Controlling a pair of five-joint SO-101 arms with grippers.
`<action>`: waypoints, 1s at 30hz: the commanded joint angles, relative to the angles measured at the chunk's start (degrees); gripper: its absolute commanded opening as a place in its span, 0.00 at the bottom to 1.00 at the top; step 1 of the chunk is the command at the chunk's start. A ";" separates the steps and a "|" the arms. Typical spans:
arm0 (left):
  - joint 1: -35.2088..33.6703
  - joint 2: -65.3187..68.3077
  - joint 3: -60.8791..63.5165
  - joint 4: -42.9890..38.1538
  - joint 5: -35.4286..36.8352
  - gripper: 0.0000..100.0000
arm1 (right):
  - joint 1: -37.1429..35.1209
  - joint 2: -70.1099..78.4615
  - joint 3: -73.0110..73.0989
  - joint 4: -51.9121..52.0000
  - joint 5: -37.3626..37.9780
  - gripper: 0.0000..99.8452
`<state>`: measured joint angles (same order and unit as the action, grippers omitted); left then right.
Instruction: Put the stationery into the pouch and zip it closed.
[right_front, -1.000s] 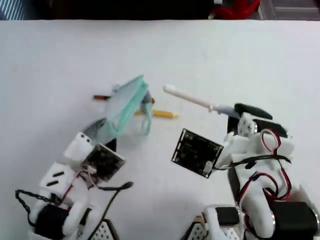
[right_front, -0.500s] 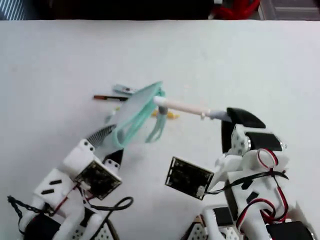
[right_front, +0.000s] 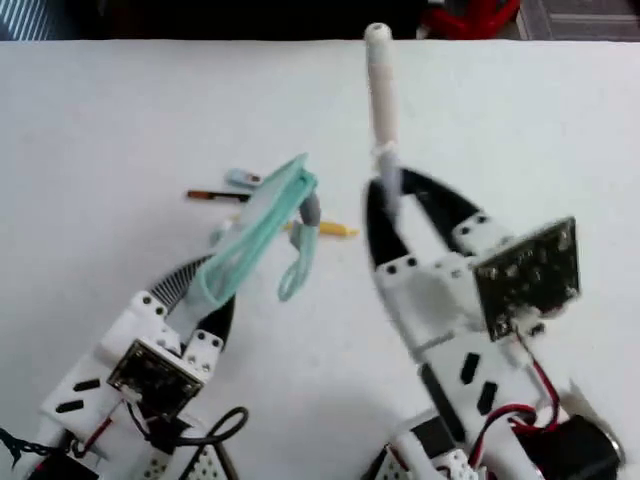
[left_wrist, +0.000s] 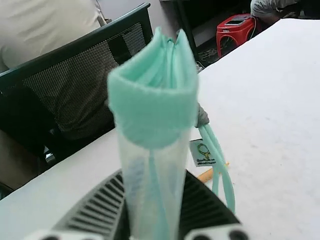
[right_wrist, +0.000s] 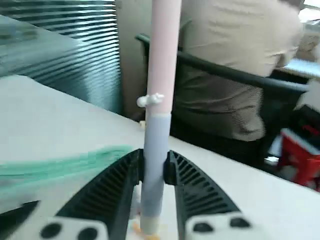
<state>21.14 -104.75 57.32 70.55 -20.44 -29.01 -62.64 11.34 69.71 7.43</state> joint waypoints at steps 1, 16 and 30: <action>0.66 0.13 -3.16 -0.53 0.97 0.02 | -13.14 3.38 -4.31 1.27 -3.69 0.02; 0.75 0.13 -3.16 -2.90 5.36 0.02 | -24.04 26.68 -35.60 7.43 -9.76 0.02; 0.66 0.13 -8.00 -4.04 5.80 0.02 | -24.13 30.37 -23.56 -4.00 -7.30 0.02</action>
<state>21.32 -103.96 54.33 68.97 -15.34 -52.75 -31.08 -13.54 68.31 -1.01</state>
